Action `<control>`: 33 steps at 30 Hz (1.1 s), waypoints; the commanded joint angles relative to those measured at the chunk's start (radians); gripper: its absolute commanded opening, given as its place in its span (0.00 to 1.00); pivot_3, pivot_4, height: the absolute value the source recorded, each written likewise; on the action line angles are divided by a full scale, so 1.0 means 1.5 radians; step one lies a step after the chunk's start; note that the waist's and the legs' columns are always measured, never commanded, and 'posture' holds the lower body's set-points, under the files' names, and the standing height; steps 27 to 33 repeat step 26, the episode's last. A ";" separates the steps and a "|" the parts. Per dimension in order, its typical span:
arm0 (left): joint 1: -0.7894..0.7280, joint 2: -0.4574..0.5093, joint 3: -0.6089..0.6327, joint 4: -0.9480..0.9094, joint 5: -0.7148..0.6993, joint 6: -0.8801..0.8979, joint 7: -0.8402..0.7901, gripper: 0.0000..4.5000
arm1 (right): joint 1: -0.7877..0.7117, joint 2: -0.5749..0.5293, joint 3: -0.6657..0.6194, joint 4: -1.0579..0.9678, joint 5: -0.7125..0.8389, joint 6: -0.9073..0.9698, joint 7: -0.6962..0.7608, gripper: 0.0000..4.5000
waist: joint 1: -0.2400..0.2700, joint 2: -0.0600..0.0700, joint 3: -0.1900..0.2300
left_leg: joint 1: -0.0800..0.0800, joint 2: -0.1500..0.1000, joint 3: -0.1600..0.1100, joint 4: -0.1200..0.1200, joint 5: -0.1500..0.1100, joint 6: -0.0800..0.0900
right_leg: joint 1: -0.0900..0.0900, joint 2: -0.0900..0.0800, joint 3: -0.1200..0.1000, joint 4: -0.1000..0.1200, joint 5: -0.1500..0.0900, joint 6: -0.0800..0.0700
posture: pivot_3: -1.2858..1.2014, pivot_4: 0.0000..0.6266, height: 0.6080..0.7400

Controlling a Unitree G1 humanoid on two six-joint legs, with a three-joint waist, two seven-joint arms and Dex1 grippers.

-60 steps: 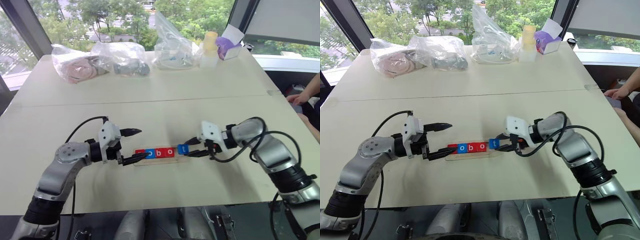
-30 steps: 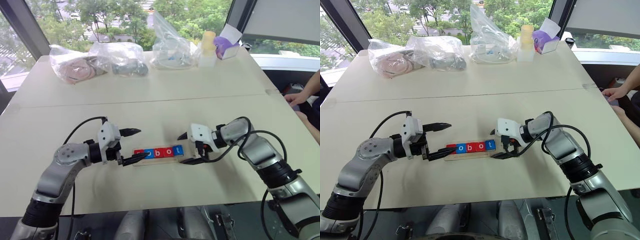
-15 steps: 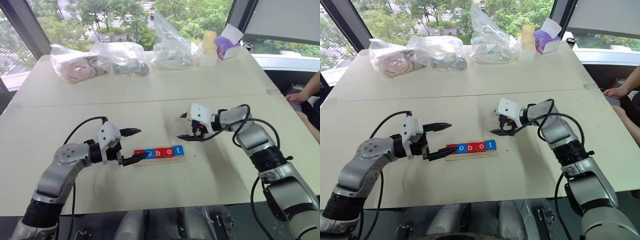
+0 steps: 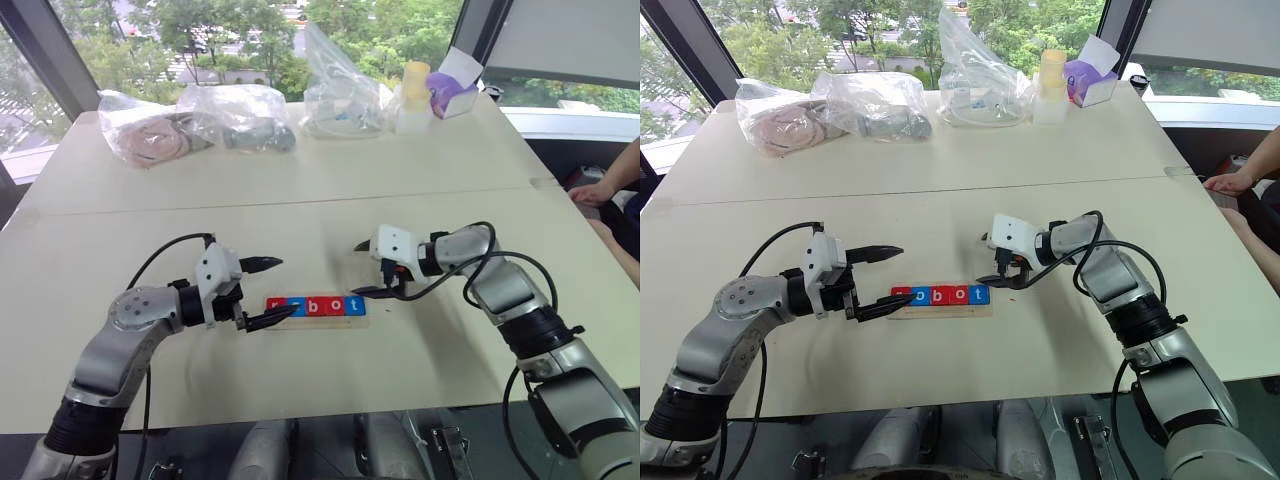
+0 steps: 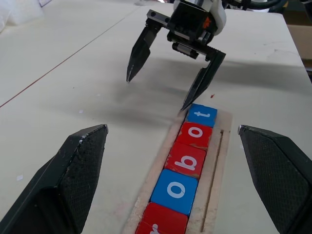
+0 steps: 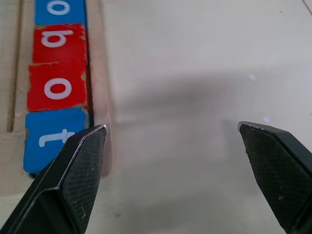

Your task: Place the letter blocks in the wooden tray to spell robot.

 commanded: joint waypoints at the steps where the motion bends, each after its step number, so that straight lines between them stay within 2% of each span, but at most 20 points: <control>1: -0.005 0.001 0.007 -0.018 -0.011 -0.003 -0.002 1.00 | -0.004 0.002 -0.022 -0.040 0.012 0.009 -0.006 0.99 | 0.000 0.000 0.000 | 0.000 0.000 0.000 0.000 0.000 0.000 | 0.000 0.000 0.000 0.000 0.000 0.000 | 0.52 0.24 1.00; 7: -0.002 0.003 0.007 -0.021 -0.008 0.003 0.003 1.00 | -0.009 -0.004 -0.055 -0.054 0.016 0.033 -0.042 0.99 | 0.000 0.000 0.000 | 0.000 0.000 0.000 0.000 0.000 0.000 | 0.000 0.000 0.000 0.000 0.000 0.000 | 0.52 0.24 1.00; 11: 0.012 0.020 0.016 -0.029 -0.004 0.014 0.003 1.00 | 0.019 -0.041 -0.091 -0.117 0.050 0.083 -0.023 0.99 | 0.002 0.000 0.000 | 0.000 0.000 0.000 0.000 0.000 0.000 | 0.000 0.000 0.000 0.000 0.000 0.000 | 0.52 0.24 1.00; 17: 0.058 0.082 0.065 -0.040 -0.009 0.021 -0.014 1.00 | 0.164 -0.163 -0.190 -0.314 0.155 0.203 0.028 0.99 | 0.003 0.000 0.000 | -0.001 0.000 0.000 -0.001 0.000 0.000 | -0.001 -0.001 0.000 -0.001 0.000 0.000 | 0.52 0.24 1.00; 22: 0.078 0.099 0.084 -0.047 -0.022 0.027 -0.019 1.00 | 0.243 -0.214 -0.242 -0.406 0.214 0.260 0.028 0.99 | 0.001 0.000 0.000 | -0.001 0.001 0.000 0.000 0.000 0.000 | 0.000 -0.001 0.001 0.000 -0.001 -0.002 | 0.52 0.24 1.00; 33: 0.085 0.107 0.086 -0.057 -0.031 0.036 -0.019 1.00 | 0.258 -0.226 -0.252 -0.432 0.240 0.283 0.013 0.99 | 0.002 0.000 0.000 | -0.001 0.001 0.000 0.001 0.000 0.000 | 0.000 -0.001 0.000 0.000 -0.001 -0.002 | 0.52 0.24 1.00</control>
